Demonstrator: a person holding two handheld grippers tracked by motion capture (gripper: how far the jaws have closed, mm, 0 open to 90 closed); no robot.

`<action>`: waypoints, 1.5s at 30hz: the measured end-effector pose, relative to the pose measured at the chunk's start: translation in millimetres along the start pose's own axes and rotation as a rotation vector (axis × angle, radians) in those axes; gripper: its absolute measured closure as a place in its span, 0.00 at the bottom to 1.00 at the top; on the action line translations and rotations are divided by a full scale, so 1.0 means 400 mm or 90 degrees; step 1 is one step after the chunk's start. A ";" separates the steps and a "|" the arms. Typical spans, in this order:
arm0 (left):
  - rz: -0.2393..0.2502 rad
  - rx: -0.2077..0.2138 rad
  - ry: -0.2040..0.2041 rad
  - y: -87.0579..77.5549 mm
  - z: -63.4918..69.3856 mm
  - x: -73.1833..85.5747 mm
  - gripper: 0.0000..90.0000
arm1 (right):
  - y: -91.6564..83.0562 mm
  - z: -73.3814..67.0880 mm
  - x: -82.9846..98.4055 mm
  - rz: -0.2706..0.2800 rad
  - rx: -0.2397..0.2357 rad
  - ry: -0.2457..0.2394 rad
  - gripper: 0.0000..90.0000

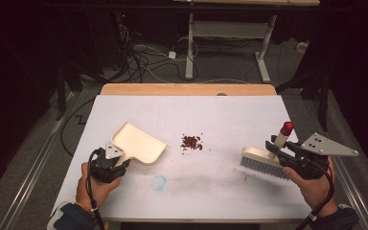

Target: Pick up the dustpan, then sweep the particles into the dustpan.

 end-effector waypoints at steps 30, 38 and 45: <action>-0.073 0.145 0.094 0.001 0.086 -0.014 0.71 | 0.064 0.012 -0.022 0.016 0.022 0.029 0.78; -0.101 0.142 0.110 0.010 0.104 -0.034 0.71 | 0.137 0.025 -0.048 0.030 0.033 0.044 0.78; -0.109 0.140 0.119 0.022 0.113 -0.042 0.71 | 0.255 0.046 -0.096 0.031 0.049 0.035 0.78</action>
Point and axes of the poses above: each handheld gripper's, and its own axes: y roughly forward along the jaws, x roughly out of its underside, z roughly to its right, the point moved 2 cm from there along y, roughly forward along the jaws, and after that the axes turned 6 degrees about -x, right-handed, at the moved point
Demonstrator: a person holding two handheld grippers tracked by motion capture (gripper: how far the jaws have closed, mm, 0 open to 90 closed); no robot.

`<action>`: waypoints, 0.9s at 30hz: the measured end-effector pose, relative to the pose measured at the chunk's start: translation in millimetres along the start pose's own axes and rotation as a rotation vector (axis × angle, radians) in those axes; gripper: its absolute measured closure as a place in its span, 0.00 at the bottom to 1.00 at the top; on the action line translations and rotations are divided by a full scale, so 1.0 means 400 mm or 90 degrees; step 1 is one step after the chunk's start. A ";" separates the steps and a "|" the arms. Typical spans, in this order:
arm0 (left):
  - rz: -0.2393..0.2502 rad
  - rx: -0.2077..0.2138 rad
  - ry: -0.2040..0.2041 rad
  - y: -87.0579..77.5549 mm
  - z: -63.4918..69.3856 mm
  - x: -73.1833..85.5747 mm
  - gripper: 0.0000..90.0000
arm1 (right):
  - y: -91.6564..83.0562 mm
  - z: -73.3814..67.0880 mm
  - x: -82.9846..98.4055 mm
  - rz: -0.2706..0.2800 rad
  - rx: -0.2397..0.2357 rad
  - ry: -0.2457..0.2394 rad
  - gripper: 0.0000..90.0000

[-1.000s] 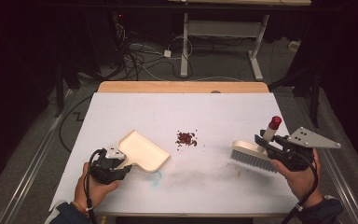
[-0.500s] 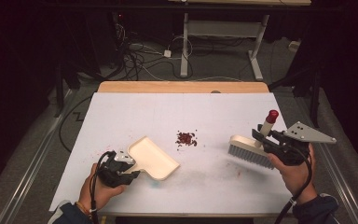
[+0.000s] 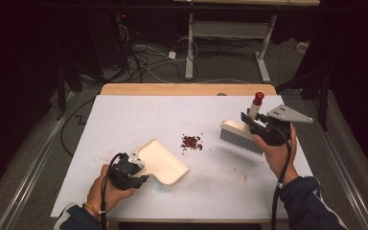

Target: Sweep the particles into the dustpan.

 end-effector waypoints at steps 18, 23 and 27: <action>-0.006 0.001 -0.001 0.017 0.001 0.001 0.71 | 0.264 -0.026 -0.009 -0.037 0.076 -0.027 0.78; -0.005 0.002 0.002 0.020 0.003 -0.001 0.71 | 0.296 -0.060 -0.006 -0.026 0.072 -0.017 0.78; -0.007 0.009 -0.002 0.024 0.001 -0.002 0.71 | 0.307 -0.106 -0.001 -0.035 0.040 -0.025 0.78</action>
Point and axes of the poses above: each handheld gripper's, and its own axes: y roughly forward along the jaws, x roughly out of its underside, z roughly to its right, the point moved 2 cm from there along y, roughly forward along the jaws, and after that the axes turned 6 degrees about -x, right-handed, at the moved point
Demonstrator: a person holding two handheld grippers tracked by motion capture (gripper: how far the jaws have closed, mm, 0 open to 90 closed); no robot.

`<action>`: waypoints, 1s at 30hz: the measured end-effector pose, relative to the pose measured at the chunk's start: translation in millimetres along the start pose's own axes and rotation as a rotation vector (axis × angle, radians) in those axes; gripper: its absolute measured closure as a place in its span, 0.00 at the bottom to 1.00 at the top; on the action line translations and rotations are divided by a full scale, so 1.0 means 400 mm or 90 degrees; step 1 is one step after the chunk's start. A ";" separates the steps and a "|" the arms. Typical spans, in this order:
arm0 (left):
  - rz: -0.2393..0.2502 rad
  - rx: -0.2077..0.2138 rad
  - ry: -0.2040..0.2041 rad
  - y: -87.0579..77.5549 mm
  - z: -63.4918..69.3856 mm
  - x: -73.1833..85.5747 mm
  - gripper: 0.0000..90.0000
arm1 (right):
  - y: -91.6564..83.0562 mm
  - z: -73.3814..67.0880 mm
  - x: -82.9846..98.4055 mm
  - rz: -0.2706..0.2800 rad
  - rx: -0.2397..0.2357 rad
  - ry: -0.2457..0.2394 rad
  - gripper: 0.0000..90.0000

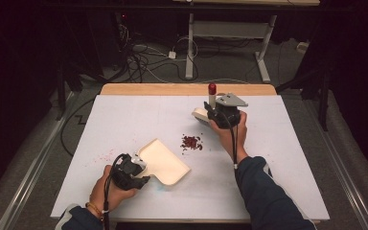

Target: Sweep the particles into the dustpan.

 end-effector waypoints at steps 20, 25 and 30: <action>-0.025 0.006 -0.003 0.012 0.002 -0.027 0.71 | -0.051 -0.143 0.038 0.013 -0.103 0.001 0.76; -0.036 0.007 -0.002 0.015 0.002 -0.034 0.71 | -0.067 -0.164 0.039 0.012 -0.126 0.012 0.76; -0.042 0.004 0.004 0.020 0.004 -0.044 0.71 | -0.077 -0.185 0.039 0.012 -0.139 0.014 0.76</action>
Point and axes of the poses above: each handheld gripper's, and its own axes: y roughly forward along the jaws, x roughly out of its underside, z roughly to its right, the point moved 2 cm from there along y, roughly forward along the jaws, and after that the axes turned 6 degrees about -x, right-handed, at the moved point
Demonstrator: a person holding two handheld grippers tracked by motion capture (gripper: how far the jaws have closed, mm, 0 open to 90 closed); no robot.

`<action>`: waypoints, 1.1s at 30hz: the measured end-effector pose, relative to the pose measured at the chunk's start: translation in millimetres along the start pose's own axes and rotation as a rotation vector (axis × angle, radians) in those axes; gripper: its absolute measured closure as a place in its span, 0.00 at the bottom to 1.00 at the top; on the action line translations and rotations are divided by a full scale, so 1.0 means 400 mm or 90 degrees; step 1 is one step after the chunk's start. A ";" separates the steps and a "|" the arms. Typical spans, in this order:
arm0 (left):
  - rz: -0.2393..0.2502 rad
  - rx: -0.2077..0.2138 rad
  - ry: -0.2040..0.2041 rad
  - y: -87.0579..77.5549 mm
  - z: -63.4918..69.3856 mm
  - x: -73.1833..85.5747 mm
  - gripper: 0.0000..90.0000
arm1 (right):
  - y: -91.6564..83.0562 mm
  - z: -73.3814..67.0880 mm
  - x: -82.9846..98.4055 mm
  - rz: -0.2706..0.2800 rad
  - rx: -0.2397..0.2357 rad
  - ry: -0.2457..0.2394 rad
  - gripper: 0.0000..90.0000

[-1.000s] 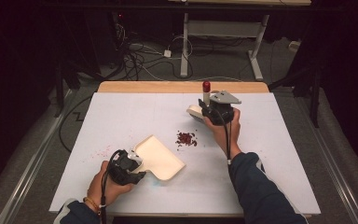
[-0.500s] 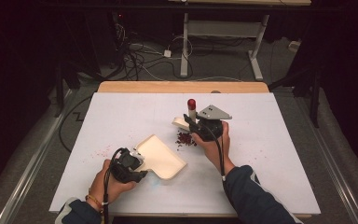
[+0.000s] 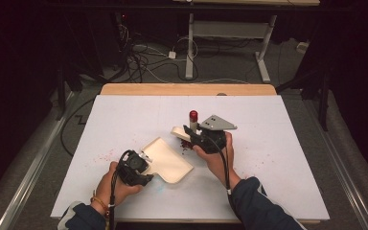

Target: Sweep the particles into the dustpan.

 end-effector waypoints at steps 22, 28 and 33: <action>-0.017 -0.011 -0.009 0.012 0.020 -0.022 0.71 | -0.006 -0.152 -0.005 0.032 -0.039 0.018 0.76; -0.011 -0.010 -0.009 0.014 0.020 -0.021 0.71 | -0.013 -0.135 -0.013 0.045 -0.032 0.027 0.78; -0.010 -0.010 -0.008 0.014 0.019 -0.022 0.71 | -0.031 -0.097 -0.030 0.067 -0.020 0.049 0.78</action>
Point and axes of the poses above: each handheld gripper's, and its own axes: y roughly forward along the jaws, x roughly out of its underside, z roughly to its right, the point moved 2 cm from there along y, roughly forward along the jaws, and after that the axes turned 6 degrees about -x, right-handed, at the moved point
